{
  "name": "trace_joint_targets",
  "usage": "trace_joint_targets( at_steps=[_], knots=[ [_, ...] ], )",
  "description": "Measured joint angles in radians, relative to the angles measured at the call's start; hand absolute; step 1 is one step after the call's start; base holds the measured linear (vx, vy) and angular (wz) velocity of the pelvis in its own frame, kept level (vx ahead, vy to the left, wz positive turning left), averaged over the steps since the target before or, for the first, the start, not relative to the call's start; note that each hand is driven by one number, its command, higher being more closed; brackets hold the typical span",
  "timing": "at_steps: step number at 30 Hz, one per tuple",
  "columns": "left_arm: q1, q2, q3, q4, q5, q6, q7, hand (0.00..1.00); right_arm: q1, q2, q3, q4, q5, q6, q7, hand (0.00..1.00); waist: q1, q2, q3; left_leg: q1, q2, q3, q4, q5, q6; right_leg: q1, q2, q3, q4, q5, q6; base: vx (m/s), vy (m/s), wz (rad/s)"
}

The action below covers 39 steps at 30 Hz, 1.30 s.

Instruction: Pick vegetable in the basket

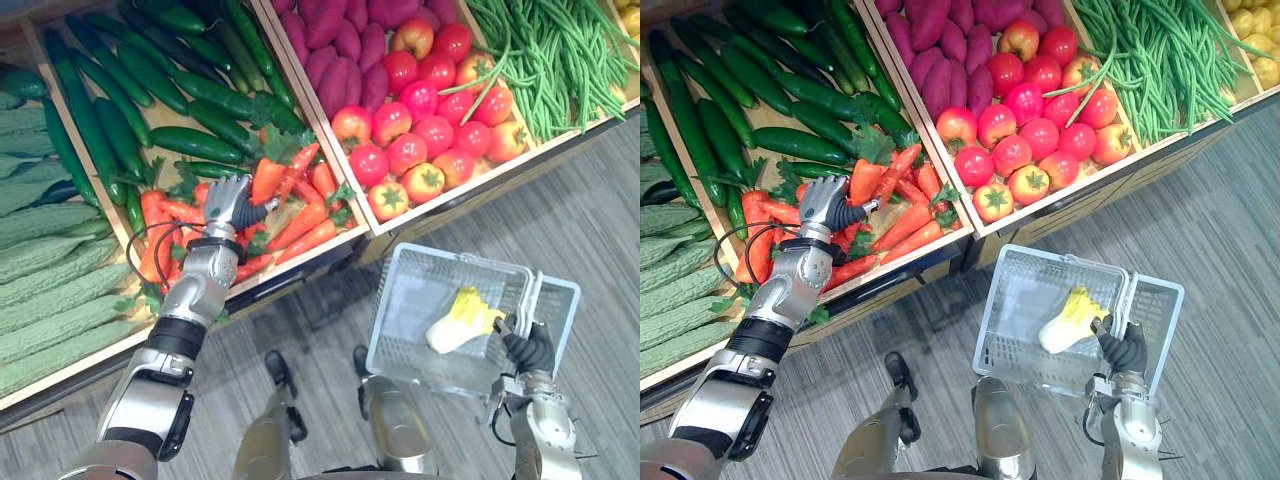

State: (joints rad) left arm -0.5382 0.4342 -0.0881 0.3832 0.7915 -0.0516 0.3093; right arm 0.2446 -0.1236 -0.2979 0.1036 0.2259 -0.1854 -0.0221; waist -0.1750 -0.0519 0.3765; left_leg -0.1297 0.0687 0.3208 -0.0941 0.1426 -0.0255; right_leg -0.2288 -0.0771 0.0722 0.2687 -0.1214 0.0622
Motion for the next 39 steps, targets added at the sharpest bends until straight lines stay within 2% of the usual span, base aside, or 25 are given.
trace_joint_targets(
  at_steps=[5, 8, 10, 14, 16, 20, 23, 26, 29, 31, 33, 35, 36, 37, 38, 39],
  knots=[
    [0.050, -0.012, 0.069, -0.123, -0.021, 0.000, 0.035, 1.00, 0.008, 0.003, 0.000, 0.011, -0.001, 0.000, 0.000, 1.00, 0.001, 0.013, -0.005, 0.012, 0.000, -0.015, 0.000, 0.000, -0.001, 0.026, -0.001, -0.017, -0.013, 0.000, 0.000, 0.03, -0.019, 0.10],
    [0.113, -0.053, 0.110, -0.199, -0.047, 0.004, 0.062, 1.00, 0.007, 0.003, -0.002, 0.024, -0.001, 0.000, 0.000, 1.00, 0.003, 0.030, -0.019, 0.030, -0.001, -0.017, 0.000, 0.000, -0.001, 0.054, -0.003, -0.022, -0.026, 0.000, 0.000, 0.04, -0.015, 0.06],
    [0.177, -0.106, 0.126, -0.284, -0.080, 0.002, 0.075, 1.00, 0.008, 0.006, -0.009, 0.031, -0.001, 0.000, -0.001, 1.00, 0.004, 0.051, -0.038, 0.040, -0.001, -0.019, 0.000, -0.001, -0.003, 0.068, -0.003, -0.028, -0.031, 0.000, 0.000, 0.03, -0.016, 0.06],
    [0.247, -0.196, 0.144, -0.364, -0.149, -0.009, 0.090, 1.00, 0.008, 0.006, -0.024, 0.031, -0.002, 0.001, -0.001, 1.00, 0.003, 0.074, -0.078, 0.052, 0.002, -0.021, 0.000, -0.001, -0.003, 0.081, -0.001, -0.036, -0.031, 0.000, 0.000, 0.00, -0.005, 0.01],
    [0.306, -0.252, 0.145, -0.428, -0.203, -0.040, 0.098, 1.00, 0.015, 0.009, -0.043, 0.028, -0.002, 0.002, -0.002, 1.00, 0.000, 0.081, -0.102, 0.071, 0.003, -0.023, -0.001, -0.002, -0.003, 0.105, 0.000, -0.041, -0.038, -0.002, 0.002, -0.01, -0.015, 0.04],
    [0.371, -0.307, 0.146, -0.464, -0.289, -0.075, 0.107, 1.00, 0.030, 0.010, -0.074, 0.001, -0.002, 0.012, -0.022, 1.00, -0.001, 0.096, -0.149, 0.078, 0.014, -0.023, -0.001, -0.006, -0.008, 0.116, 0.004, -0.041, -0.040, -0.003, 0.004, -0.02, -0.015, 0.05],
    [0.415, -0.318, 0.147, -0.491, -0.329, -0.084, 0.108, 1.00, 0.027, 0.011, -0.077, -0.034, -0.003, 0.019, -0.024, 1.00, 0.003, 0.096, -0.156, 0.092, 0.019, -0.022, 0.003, -0.013, -0.019, 0.118, 0.014, -0.017, -0.040, -0.001, 0.007, -0.02, -0.012, -0.15],
    [0.455, -0.352, 0.136, -0.519, -0.362, -0.088, 0.114, 1.00, 0.016, 0.011, -0.067, -0.080, -0.003, 0.021, -0.044, 1.00, 0.017, 0.091, -0.163, 0.070, 0.018, -0.032, 0.083, -0.061, -0.039, 0.098, 0.021, 0.035, -0.032, 0.006, 0.009, -0.04, -0.009, -0.47],
    [0.502, -0.388, 0.077, -0.589, -0.392, -0.093, 0.125, 1.00, 0.020, 0.016, -0.064, -0.162, -0.009, 0.023, -0.068, 1.00, 0.023, 0.089, -0.175, 0.068, 0.028, -0.005, 0.106, -0.083, -0.031, 0.083, 0.034, 0.084, -0.038, 0.012, 0.020, -0.01, -0.009, -0.54],
    [0.522, -0.400, 0.032, -0.623, -0.402, -0.113, 0.125, 1.00, 0.021, 0.043, -0.061, -0.231, -0.033, 0.035, -0.087, 1.00, 0.025, 0.077, -0.180, 0.081, 0.040, 0.046, 0.122, -0.096, -0.030, 0.082, 0.049, 0.134, -0.055, 0.029, 0.022, 0.04, -0.006, -0.88],
    [0.522, -0.409, -0.017, -0.639, -0.418, -0.114, 0.117, 1.00, 0.026, 0.082, -0.036, -0.292, -0.053, 0.036, -0.110, 1.00, 0.028, 0.051, -0.189, 0.079, 0.082, 0.147, 0.215, -0.161, -0.033, 0.066, 0.081, 0.229, -0.065, 0.053, 0.030, 0.04, 0.001, -1.33],
    [0.520, -0.413, -0.054, -0.640, -0.438, -0.114, 0.104, 1.00, 0.027, 0.096, -0.018, -0.335, -0.061, 0.036, -0.128, 1.00, 0.029, 0.044, -0.196, 0.069, 0.134, 0.229, 0.310, -0.230, -0.041, 0.051, 0.105, 0.282, -0.074, 0.064, 0.035, 0.02, 0.003, -1.38],
    [0.519, -0.416, -0.076, -0.640, -0.450, -0.114, 0.102, 1.00, 0.025, 0.100, -0.013, -0.343, -0.062, 0.036, -0.136, 1.00, 0.028, 0.042, -0.198, 0.073, 0.162, 0.272, 0.344, -0.257, -0.044, 0.037, 0.089, 0.229, -0.084, 0.051, 0.013, 0.00, 0.025, -1.67],
    [0.517, -0.419, -0.103, -0.640, -0.470, -0.115, 0.098, 1.00, 0.024, 0.101, -0.001, -0.346, -0.062, 0.036, -0.151, 1.00, 0.029, 0.040, -0.200, 0.081, 0.189, 0.327, 0.375, -0.289, -0.042, 0.012, 0.051, 0.106, -0.076, 0.045, -0.016, -0.01, 0.027, -1.34],
    [0.516, -0.422, -0.114, -0.640, -0.477, -0.116, 0.091, 1.00, 0.024, 0.102, 0.004, -0.345, -0.062, 0.037, -0.154, 1.00, 0.027, 0.037, -0.201, 0.092, 0.196, 0.355, 0.388, -0.303, -0.046, 0.002, 0.027, 0.034, -0.071, 0.046, -0.030, 0.03, 0.079, -1.47],
    [0.514, -0.430, -0.135, -0.635, -0.500, -0.117, 0.080, 1.00, 0.021, 0.105, 0.009, -0.340, -0.062, 0.037, -0.154, 1.00, 0.025, 0.035, -0.202, 0.120, 0.213, 0.409, 0.413, -0.320, -0.056, -0.008, -0.027, -0.128, -0.054, 0.055, -0.097, 0.07, 0.068, -1.17]
  ],
)
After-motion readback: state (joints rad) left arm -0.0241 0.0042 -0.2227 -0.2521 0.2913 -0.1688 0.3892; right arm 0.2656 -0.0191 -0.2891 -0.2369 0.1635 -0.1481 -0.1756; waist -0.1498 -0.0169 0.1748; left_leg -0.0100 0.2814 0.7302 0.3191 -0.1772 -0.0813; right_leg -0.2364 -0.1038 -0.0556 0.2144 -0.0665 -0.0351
